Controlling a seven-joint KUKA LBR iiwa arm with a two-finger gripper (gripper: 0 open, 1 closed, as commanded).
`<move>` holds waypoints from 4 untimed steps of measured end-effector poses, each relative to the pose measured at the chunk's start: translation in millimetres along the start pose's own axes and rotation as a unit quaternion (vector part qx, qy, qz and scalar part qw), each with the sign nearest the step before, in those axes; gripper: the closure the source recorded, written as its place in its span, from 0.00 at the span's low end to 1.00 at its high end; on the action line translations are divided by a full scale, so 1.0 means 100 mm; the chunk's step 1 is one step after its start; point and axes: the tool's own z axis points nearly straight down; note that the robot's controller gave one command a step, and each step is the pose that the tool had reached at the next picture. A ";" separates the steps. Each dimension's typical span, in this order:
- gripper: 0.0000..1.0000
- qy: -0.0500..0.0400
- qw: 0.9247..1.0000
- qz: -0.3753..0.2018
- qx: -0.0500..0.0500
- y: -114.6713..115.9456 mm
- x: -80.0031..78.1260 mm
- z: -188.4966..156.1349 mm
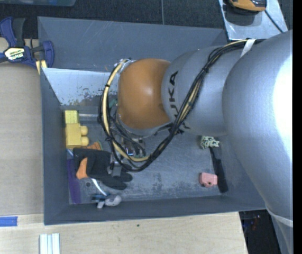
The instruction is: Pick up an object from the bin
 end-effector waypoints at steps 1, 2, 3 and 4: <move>0.00 0.000 1.000 0.002 -0.001 -0.05 -0.02 0.16; 0.00 -0.007 0.995 -0.096 -0.001 0.06 0.13 0.46; 1.00 -0.001 0.997 -0.071 0.003 0.44 0.27 0.47; 1.00 -0.001 0.997 -0.071 0.003 0.44 0.27 0.47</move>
Offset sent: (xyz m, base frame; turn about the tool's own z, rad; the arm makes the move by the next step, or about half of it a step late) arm -0.0147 0.0062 -0.0481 -0.1921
